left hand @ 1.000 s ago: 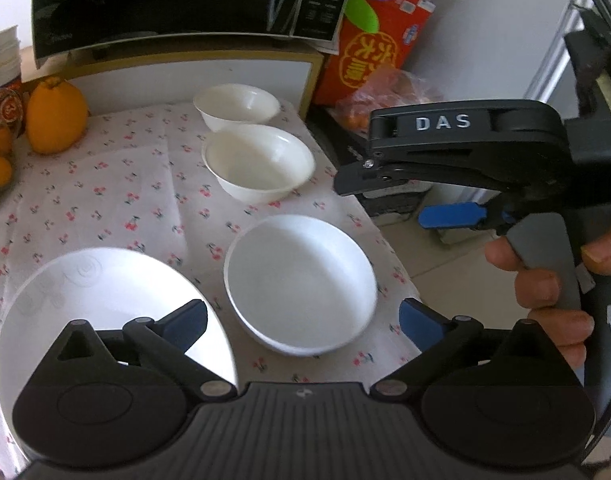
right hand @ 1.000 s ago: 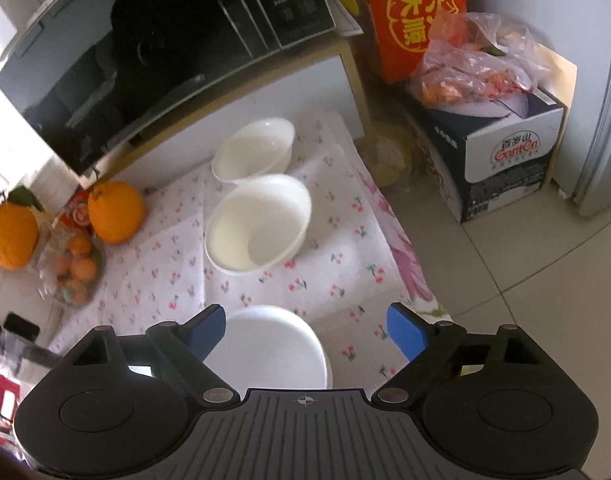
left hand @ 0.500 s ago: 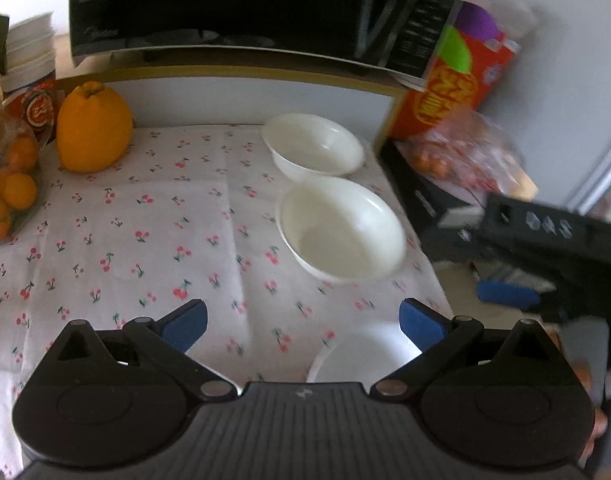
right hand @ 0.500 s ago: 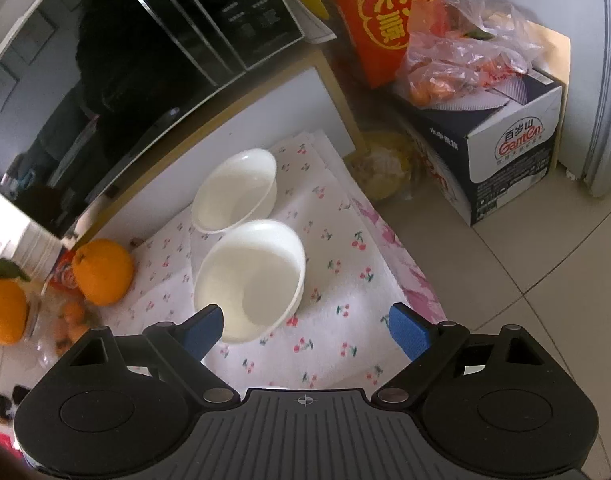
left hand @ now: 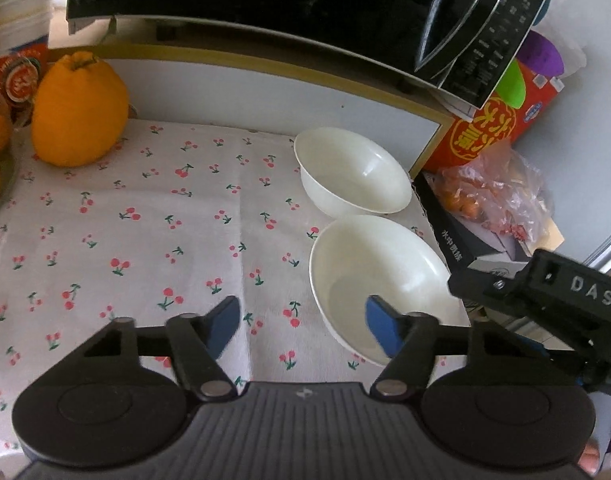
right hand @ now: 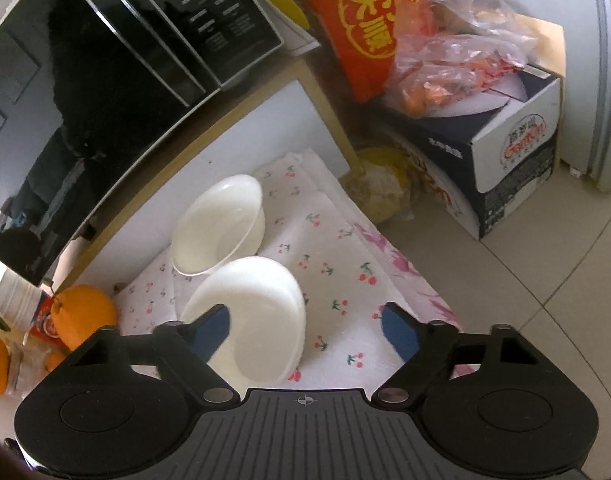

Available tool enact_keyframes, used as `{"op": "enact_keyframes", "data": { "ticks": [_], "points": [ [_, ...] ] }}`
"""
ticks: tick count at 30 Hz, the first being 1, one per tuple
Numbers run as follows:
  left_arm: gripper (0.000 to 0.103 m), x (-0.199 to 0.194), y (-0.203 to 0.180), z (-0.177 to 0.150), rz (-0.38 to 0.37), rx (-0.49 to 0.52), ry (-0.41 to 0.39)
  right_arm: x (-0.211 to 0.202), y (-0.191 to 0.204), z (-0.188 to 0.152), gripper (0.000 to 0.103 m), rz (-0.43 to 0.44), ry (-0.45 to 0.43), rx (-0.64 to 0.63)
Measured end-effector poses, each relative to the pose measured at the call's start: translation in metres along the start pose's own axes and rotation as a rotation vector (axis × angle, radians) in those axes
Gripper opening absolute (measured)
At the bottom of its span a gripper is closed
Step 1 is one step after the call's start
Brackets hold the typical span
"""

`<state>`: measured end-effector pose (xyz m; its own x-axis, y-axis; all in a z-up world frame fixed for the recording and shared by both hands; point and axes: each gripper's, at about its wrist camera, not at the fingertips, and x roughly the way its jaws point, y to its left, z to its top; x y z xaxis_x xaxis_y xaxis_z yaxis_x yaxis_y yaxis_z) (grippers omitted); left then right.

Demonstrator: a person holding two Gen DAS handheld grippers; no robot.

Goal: Organize plates and bowls
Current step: 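Move both tools to the next white bowl near the microwave, then close both tools on the rim of that white bowl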

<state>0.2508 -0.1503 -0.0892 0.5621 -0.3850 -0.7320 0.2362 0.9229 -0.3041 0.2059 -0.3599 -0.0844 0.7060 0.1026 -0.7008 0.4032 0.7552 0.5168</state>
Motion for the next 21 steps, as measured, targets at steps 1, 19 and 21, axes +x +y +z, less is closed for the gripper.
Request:
{"op": "enact_keyframes", "data": {
  "ticks": [1, 19, 21],
  "points": [
    [0.054, 0.002, 0.001, 0.0, -0.005, -0.001, 0.001, 0.002, 0.001, 0.0, 0.067, 0.002, -0.001, 0.0],
    [0.014, 0.011, 0.005, 0.001, -0.087, -0.001, 0.024, 0.021, 0.002, -0.008, 0.011, 0.0, 0.027, -0.012],
    [0.013, 0.01, 0.003, 0.001, -0.091, 0.006, 0.023, 0.02, 0.002, -0.008, 0.009, 0.005, 0.026, -0.018]
  ]
}}
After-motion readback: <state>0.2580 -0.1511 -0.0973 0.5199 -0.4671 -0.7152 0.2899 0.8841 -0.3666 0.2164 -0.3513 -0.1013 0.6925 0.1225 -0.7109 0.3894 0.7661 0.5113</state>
